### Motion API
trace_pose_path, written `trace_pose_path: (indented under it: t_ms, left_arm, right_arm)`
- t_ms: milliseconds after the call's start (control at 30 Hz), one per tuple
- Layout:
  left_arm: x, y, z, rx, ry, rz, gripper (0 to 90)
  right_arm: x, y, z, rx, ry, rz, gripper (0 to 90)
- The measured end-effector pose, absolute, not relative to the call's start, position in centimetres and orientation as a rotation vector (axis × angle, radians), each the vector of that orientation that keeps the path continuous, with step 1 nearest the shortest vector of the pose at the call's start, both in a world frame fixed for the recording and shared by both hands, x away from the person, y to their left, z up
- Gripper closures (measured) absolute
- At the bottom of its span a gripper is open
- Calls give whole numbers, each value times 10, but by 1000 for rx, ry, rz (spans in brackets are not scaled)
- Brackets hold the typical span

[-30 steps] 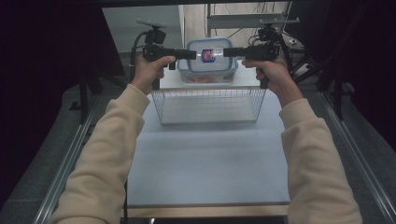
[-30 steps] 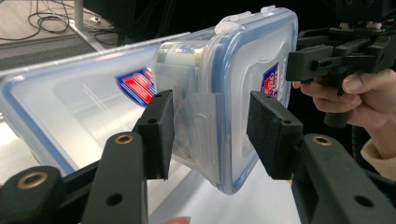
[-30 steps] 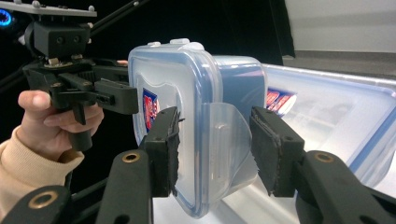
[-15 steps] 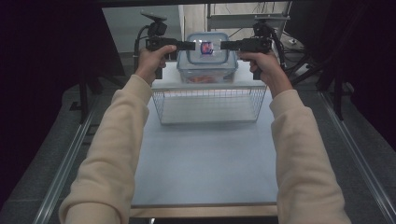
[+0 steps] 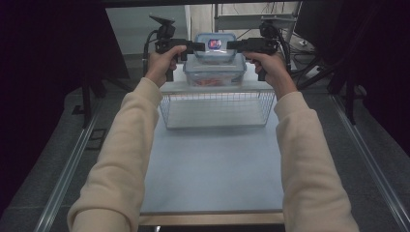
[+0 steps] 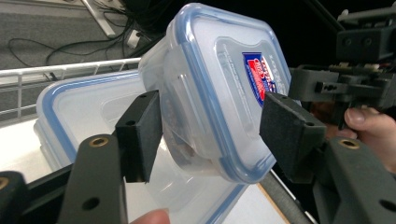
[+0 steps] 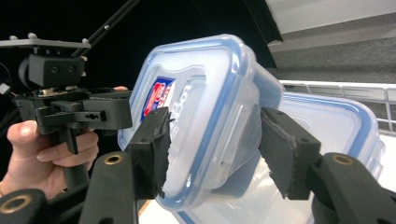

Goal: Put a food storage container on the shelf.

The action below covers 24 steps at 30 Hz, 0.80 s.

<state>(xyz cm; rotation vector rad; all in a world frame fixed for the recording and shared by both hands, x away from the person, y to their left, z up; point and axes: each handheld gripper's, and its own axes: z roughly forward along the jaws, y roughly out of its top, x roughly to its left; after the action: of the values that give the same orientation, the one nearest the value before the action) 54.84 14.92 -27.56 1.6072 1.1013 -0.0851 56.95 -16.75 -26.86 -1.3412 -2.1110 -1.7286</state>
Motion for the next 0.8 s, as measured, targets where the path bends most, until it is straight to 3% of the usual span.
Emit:
trace_pose_path:
  t_ms: [533, 800]
  left_arm:
    - [542, 150, -277, 1602, 1075, -71, 381]
    - [527, 162, -279, 1595, 1043, -29, 346]
  right_arm:
    - [569, -174, -272, -1428, -2093, -1762, 382]
    - [549, -185, -267, -1410, -2183, -1798, 414]
